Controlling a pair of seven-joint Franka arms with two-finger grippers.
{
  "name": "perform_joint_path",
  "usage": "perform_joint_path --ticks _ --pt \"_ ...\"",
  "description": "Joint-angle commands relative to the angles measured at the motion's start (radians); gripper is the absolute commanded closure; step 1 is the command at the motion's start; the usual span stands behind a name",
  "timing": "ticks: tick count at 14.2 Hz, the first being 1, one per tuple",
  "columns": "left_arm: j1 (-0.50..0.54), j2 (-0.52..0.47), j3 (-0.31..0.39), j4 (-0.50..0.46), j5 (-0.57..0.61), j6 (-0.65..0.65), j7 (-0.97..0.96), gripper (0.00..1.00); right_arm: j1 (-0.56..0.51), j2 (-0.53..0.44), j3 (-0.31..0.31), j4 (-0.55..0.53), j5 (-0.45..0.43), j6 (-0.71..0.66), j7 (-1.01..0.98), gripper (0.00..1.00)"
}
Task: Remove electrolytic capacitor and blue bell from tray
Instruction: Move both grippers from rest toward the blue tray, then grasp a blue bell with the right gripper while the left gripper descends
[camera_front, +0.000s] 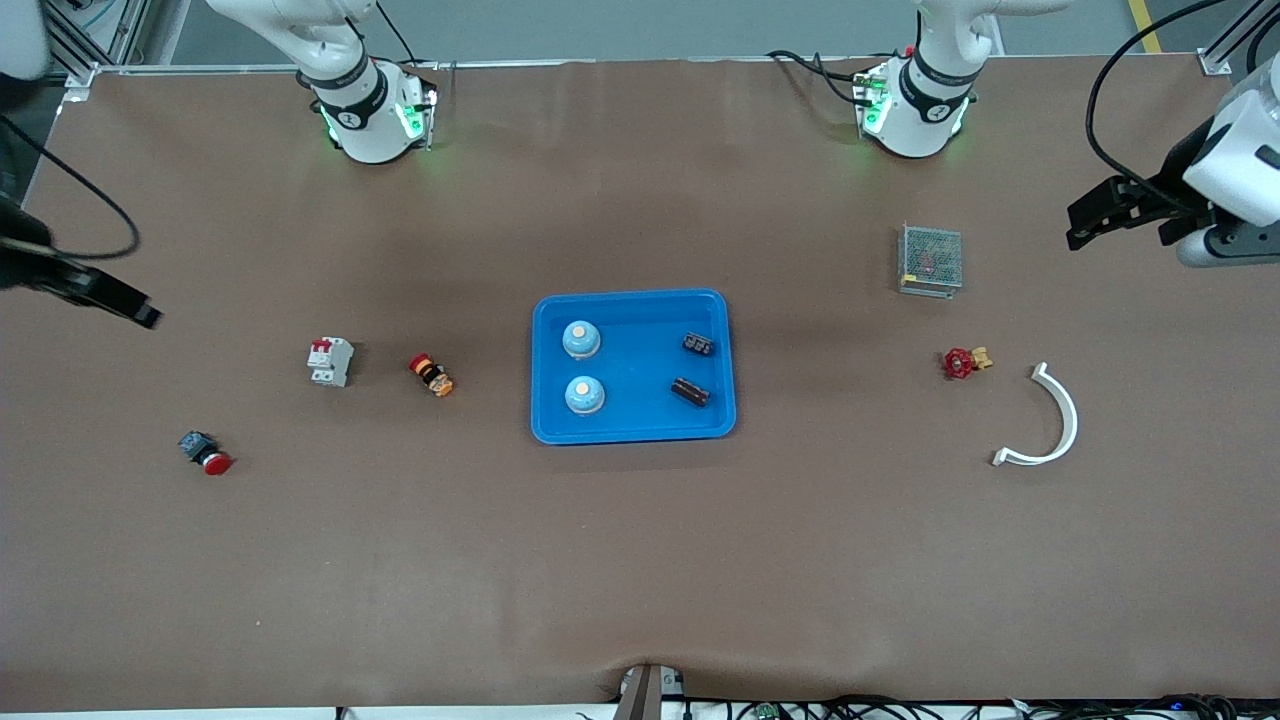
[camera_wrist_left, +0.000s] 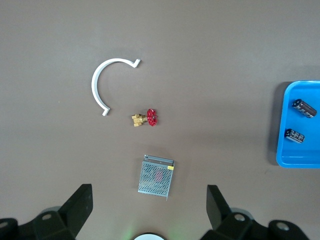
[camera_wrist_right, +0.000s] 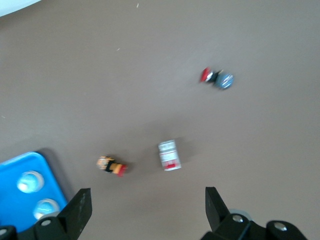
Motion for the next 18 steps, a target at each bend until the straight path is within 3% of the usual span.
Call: perform_joint_path --ticks 1,4,6,9,13,18 --pt "-0.018 0.037 -0.02 0.011 0.008 -0.03 -0.061 0.0 -0.006 -0.033 -0.006 -0.148 0.095 0.072 0.106 0.0" --pt "-0.018 0.04 -0.075 -0.029 0.012 -0.032 -0.155 0.0 0.032 -0.047 0.003 -0.194 0.095 0.098 0.337 0.0" --pt "-0.02 0.043 -0.103 -0.061 0.012 -0.026 -0.222 0.0 0.117 -0.044 0.003 -0.206 0.095 0.124 0.524 0.0" --pt "-0.02 0.057 -0.152 -0.098 0.014 0.013 -0.322 0.0 0.291 -0.028 0.001 -0.283 0.059 0.268 0.811 0.0" --pt "-0.02 0.104 -0.227 -0.153 0.009 0.071 -0.5 0.0 0.456 0.122 0.003 -0.292 -0.033 0.36 1.121 0.0" --pt "-0.021 0.153 -0.317 -0.214 0.008 0.173 -0.693 0.0 0.558 0.298 0.003 -0.263 -0.035 0.541 1.347 0.0"
